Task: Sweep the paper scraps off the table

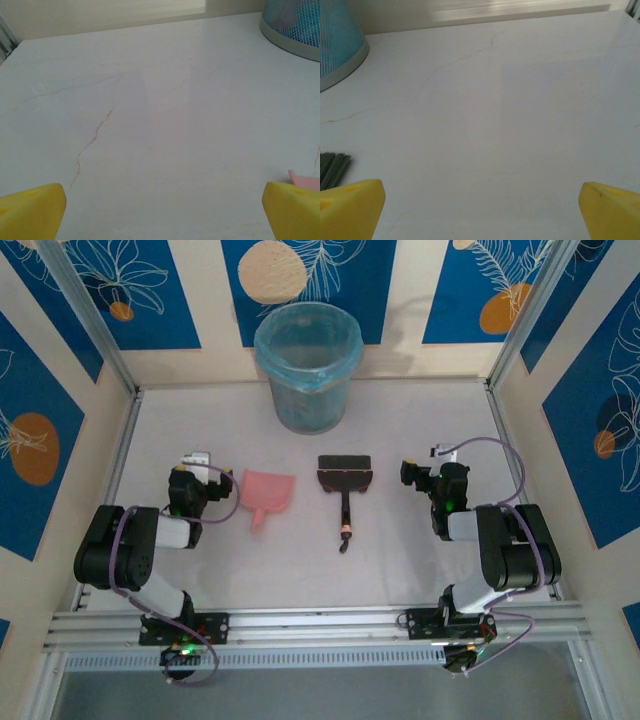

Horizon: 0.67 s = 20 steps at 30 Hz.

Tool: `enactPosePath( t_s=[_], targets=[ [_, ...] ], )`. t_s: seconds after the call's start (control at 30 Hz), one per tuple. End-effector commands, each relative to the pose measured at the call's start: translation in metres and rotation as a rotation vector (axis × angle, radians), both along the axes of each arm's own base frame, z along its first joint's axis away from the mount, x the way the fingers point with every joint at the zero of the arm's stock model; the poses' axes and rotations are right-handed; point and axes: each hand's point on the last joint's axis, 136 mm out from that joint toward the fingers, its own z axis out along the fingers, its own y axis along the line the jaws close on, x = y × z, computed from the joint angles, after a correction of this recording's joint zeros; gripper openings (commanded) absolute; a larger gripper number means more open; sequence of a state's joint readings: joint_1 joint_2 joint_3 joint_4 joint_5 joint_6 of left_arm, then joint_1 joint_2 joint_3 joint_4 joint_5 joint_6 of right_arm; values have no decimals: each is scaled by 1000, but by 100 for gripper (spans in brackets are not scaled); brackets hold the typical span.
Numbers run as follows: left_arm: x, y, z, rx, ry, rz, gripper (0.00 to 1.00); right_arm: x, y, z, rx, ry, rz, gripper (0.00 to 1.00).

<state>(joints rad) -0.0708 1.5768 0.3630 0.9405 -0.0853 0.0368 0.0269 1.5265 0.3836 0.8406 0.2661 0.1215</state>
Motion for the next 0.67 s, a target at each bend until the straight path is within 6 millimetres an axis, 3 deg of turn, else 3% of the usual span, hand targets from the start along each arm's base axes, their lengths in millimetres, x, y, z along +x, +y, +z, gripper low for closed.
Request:
enactPosePath(
  t_s=[0.0,0.63],
  targets=[
    [2,-6,8,11,-20,-32,100,4,5,7,14,-18,19,99],
    [2,-6,7,4,-16,-37,100,5,5,8,7,-21,17,99]
  ],
)
